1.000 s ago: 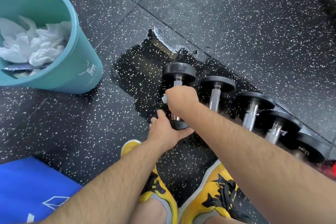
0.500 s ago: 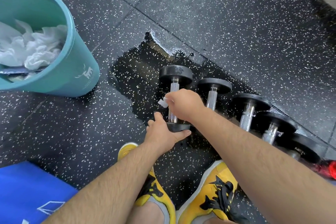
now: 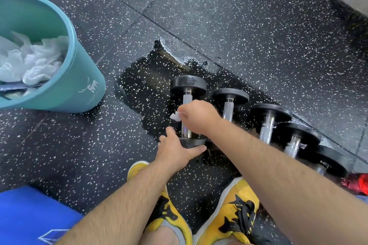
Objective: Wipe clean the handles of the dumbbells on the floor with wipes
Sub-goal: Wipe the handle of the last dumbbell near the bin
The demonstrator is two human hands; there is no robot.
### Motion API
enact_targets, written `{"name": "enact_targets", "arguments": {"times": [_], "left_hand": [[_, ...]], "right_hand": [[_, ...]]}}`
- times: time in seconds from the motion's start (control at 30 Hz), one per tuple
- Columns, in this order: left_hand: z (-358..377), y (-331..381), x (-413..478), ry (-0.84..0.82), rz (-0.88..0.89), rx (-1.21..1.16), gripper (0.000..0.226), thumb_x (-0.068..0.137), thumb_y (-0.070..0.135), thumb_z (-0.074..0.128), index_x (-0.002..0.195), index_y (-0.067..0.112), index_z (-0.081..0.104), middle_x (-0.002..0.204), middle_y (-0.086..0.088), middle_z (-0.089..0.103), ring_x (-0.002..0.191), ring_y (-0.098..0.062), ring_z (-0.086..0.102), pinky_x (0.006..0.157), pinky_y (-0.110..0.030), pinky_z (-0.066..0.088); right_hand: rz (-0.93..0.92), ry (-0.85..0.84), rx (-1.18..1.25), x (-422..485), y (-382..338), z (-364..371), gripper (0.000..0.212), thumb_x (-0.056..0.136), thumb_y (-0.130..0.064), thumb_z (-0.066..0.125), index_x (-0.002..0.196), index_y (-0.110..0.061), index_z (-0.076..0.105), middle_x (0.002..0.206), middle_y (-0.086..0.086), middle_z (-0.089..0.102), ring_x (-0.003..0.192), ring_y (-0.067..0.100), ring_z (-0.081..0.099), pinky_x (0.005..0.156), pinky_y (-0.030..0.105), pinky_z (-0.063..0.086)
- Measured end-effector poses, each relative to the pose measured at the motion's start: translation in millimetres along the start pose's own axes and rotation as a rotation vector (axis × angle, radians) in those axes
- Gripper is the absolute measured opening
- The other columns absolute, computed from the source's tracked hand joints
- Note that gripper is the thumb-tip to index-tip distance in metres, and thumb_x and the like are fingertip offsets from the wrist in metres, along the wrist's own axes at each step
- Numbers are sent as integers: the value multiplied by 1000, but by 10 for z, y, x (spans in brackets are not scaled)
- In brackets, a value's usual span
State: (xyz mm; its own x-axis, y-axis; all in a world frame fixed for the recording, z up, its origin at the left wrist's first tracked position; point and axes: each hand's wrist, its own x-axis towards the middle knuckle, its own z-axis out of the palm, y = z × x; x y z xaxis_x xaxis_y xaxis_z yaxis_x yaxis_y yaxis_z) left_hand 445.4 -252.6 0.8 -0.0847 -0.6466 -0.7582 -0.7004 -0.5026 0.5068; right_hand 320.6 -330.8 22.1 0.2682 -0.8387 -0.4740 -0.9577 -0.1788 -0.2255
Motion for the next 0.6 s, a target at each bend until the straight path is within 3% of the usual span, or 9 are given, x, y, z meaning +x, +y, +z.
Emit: {"name": "enact_targets", "arguments": {"times": [0.07,0.2,0.37,0.47,0.6], "left_hand": [[1,1,3,2,-8,-5,108,59,72,85,135,20,28,128,-4,39,122,-26,45,102,-46,49],[6,9,-8,5,-1,-2,108,60,71,85,135,19,28,126,-4,39,121,-26,46,101,-46,49],[3,-12,14,3,11,-15,99,59,71,86,129,26,32,122,-1,40,119,-24,48,99,-45,51],[9,-35,30,7,16,-30,90,57,70,87,118,30,35,119,0,42,116,-24,50,98,-46,51],[15,-18,29,18,14,-13,89,56,71,86,115,28,34,119,-1,42,115,-24,50,97,-46,51]], "right_hand": [[29,35,47,23,32,-9,24,100,-24,45,106,-20,68,83,1,67,81,27,65,65,35,51],[90,-5,200,-67,35,51,28,103,-30,45,114,-20,69,97,4,72,88,26,67,76,39,56],[90,-217,333,-129,55,102,25,100,-34,53,117,-30,71,102,-3,72,93,18,66,81,35,55],[59,-327,323,-143,66,92,23,97,-40,55,111,-33,73,100,-6,71,92,16,64,79,34,54],[19,-306,266,-96,90,5,22,97,-40,57,109,-34,74,86,-12,62,85,13,59,68,29,45]]}}
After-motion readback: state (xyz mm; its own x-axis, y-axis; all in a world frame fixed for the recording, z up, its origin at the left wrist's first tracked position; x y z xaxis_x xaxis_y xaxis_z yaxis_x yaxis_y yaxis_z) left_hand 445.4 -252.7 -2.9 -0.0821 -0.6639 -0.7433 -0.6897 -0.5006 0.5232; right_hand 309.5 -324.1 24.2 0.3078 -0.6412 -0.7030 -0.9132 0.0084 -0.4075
